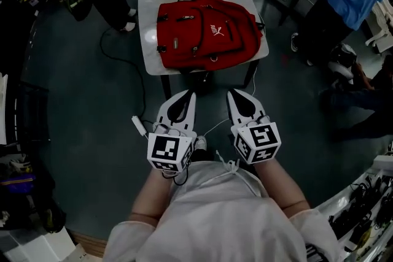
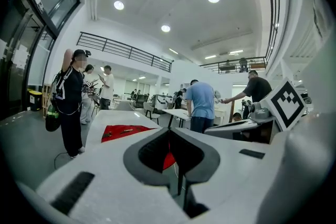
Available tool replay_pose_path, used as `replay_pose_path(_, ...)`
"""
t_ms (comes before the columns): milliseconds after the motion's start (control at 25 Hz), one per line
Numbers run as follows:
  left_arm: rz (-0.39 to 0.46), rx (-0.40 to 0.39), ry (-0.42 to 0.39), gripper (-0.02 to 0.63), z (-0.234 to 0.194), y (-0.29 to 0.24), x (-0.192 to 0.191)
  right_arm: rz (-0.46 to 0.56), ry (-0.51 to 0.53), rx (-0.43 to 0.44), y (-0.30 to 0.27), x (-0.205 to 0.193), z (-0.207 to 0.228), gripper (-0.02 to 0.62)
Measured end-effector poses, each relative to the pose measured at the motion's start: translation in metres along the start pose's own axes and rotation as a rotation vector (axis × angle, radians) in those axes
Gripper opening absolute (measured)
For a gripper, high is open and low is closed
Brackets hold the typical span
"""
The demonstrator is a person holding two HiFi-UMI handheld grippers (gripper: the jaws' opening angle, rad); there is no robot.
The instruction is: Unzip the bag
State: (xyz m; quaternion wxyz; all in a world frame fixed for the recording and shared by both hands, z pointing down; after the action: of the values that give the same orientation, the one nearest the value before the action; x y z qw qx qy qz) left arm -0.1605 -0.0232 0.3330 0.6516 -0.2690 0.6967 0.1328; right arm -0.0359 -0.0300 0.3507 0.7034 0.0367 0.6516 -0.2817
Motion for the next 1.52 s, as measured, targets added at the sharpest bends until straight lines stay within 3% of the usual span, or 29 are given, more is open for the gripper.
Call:
replay_pose_path(240, -0.015, -0.046, 0.050, 0.021, -0.034, -0.039, -0.029, -0.124, -0.028, -0.002, -0.058, -0.025, 0.017, 0.029)
replay_pose_path(480, -0.012, 0.005, 0.062, 0.021, -0.069, -0.080, -0.072, -0.214, -0.009, 0.036, -0.115, -0.070, 0.034, 0.029)
replay_pose_path(840, -0.111, 0.077, 0.133, 0.021, -0.098, -0.139, -0.153, -0.416, 0.028, 0.138, -0.180, -0.171, 0.050, 0.032)
replay_pose_path(920, -0.133, 0.083, 0.147, 0.021, -0.101, -0.152, -0.166, -0.440, 0.002, 0.141, -0.192, -0.190, 0.054, 0.072)
replay_pose_path(1000, -0.151, 0.068, 0.136, 0.021, -0.103, -0.169, -0.177, -0.454, -0.018, 0.136, -0.208, -0.205, 0.061, 0.129)
replay_pose_path(1240, -0.225, 0.035, 0.130, 0.020, -0.113, -0.197, -0.210, -0.428, -0.006, 0.098, -0.240, -0.224, 0.069, 0.129)
replay_pose_path(1360, -0.252, 0.027, 0.141, 0.020, -0.118, -0.200, -0.220, -0.402, -0.016, 0.085, -0.249, -0.224, 0.069, 0.123)
replay_pose_path(1520, -0.302, 0.037, 0.174, 0.020, -0.123, -0.201, -0.233, -0.391, -0.043, 0.090, -0.254, -0.226, 0.065, 0.063)
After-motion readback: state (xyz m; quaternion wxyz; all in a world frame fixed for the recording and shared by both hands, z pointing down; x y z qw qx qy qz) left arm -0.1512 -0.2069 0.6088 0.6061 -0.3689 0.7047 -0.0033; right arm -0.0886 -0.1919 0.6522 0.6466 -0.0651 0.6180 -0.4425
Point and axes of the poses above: the fingertips, and each gripper's own axes: y backward along the fingers, z to its right, x out of its top, the point moved 2 cm from there along y, backward along the fingers, and after that the axes turned 4 degrees about -x, right-handed, at the moved point
